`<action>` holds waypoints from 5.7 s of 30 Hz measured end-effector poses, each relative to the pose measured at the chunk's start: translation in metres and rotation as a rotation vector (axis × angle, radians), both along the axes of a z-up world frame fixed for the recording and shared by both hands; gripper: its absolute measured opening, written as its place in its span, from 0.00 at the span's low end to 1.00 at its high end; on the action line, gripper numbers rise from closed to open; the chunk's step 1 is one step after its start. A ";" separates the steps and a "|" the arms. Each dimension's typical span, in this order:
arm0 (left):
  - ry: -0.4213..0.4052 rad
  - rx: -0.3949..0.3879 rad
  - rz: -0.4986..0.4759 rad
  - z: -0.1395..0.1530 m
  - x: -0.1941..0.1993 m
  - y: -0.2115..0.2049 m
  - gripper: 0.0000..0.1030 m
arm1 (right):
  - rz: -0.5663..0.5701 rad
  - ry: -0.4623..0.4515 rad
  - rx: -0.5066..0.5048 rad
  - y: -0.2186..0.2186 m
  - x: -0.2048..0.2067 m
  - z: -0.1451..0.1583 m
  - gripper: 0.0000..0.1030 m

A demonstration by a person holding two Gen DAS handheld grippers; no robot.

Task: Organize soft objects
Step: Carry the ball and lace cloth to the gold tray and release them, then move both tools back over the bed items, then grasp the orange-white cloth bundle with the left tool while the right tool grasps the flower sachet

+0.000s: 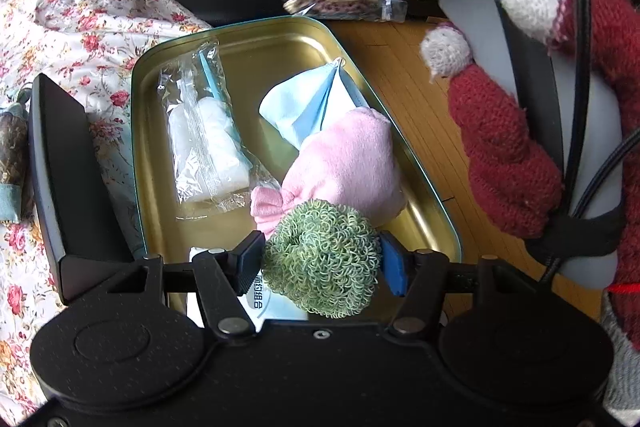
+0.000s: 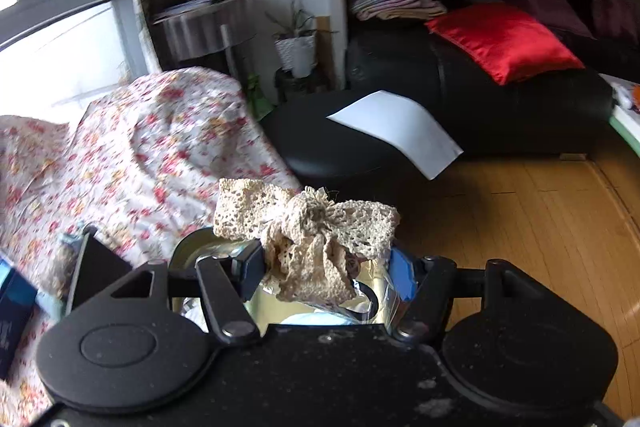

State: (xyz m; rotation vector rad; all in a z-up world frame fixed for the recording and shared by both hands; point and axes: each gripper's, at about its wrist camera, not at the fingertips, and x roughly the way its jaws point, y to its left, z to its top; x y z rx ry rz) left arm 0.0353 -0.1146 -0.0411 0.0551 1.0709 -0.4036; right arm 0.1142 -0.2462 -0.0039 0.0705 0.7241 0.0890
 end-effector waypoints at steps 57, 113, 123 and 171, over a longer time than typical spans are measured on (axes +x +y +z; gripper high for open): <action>-0.008 -0.012 0.140 0.015 -0.008 0.068 0.85 | -0.145 0.056 -0.030 -0.043 -0.001 -0.026 0.77; -0.077 0.146 0.742 0.014 -0.008 0.416 0.48 | 0.151 0.076 -0.038 0.275 -0.101 -0.035 0.81; -0.071 0.150 0.711 -0.001 -0.012 0.411 0.45 | 0.143 0.096 -0.084 0.295 -0.064 -0.047 0.79; -0.124 0.145 0.701 0.020 -0.006 0.421 0.79 | 0.279 0.269 -0.102 0.283 -0.134 -0.052 0.82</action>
